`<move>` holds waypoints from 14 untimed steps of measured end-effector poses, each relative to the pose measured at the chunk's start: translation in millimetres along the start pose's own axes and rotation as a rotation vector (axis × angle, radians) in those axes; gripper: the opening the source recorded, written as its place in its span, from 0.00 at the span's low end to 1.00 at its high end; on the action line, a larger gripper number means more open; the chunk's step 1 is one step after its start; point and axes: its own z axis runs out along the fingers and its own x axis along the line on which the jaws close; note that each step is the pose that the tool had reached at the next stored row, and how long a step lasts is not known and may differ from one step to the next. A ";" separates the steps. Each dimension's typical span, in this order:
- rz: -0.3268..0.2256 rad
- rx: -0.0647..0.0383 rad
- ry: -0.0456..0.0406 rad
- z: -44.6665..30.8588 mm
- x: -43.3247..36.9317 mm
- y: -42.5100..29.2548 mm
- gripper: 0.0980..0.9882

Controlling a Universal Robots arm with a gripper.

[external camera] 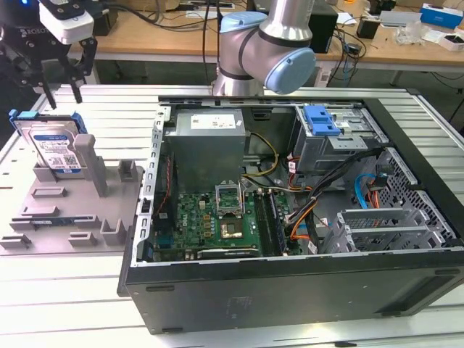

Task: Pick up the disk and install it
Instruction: 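Pick up the disk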

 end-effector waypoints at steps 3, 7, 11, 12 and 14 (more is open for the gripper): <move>-0.073 0.003 0.0007 2.4 -0.1 -0.1 0.43; -0.162 0.006 0.0013 4.9 -0.1 -0.2 0.43; -0.277 0.009 0.0031 5.7 -0.1 -0.1 0.43; -0.308 0.010 0.0032 5.9 -0.1 -0.2 0.43; -0.345 0.011 0.0035 6.1 -0.1 -0.2 0.43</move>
